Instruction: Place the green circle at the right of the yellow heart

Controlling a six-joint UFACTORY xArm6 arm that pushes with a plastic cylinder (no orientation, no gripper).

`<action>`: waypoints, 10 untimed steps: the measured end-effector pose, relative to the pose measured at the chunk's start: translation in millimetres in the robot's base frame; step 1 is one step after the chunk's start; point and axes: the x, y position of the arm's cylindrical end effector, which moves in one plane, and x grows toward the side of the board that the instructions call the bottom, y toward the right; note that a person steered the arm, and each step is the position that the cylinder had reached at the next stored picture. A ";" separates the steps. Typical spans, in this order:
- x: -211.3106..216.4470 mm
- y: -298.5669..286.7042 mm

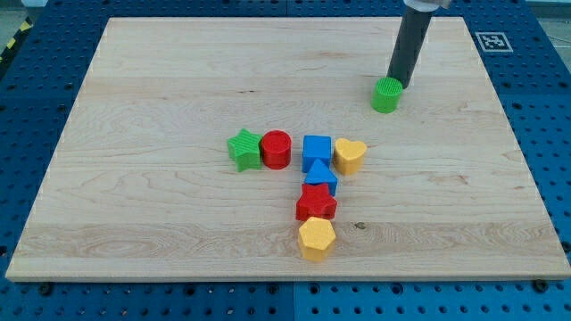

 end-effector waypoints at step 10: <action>80.8 -15.6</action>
